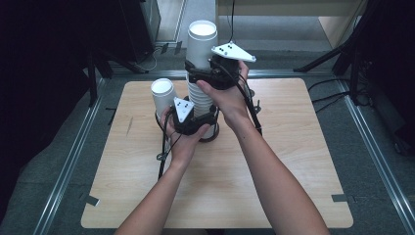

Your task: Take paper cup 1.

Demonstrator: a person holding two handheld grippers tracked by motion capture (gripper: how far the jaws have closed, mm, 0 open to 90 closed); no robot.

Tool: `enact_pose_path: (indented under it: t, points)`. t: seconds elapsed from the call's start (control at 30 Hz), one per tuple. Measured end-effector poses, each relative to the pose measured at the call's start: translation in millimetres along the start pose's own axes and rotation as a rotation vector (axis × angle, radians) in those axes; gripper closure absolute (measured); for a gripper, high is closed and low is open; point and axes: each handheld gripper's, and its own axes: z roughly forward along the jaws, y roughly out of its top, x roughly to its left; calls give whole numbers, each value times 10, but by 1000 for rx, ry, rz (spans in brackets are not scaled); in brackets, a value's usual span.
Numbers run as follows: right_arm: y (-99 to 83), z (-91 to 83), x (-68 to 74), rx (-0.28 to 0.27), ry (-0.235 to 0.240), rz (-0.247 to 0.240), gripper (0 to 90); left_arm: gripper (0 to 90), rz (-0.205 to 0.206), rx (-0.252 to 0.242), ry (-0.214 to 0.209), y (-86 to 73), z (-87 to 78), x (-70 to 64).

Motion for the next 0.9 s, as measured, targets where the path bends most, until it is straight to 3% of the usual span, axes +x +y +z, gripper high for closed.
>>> enact_pose_path:
  t: [0.3, 0.9]
  points:
    - [85, -10, 37, -44, -30, -49, 108, 69, 6, 3, -6, 5, -8, 12]
    - [242, -32, 100, -134, -69, -91, 109, 87, 10, -9, -14, 17, -40, 24]
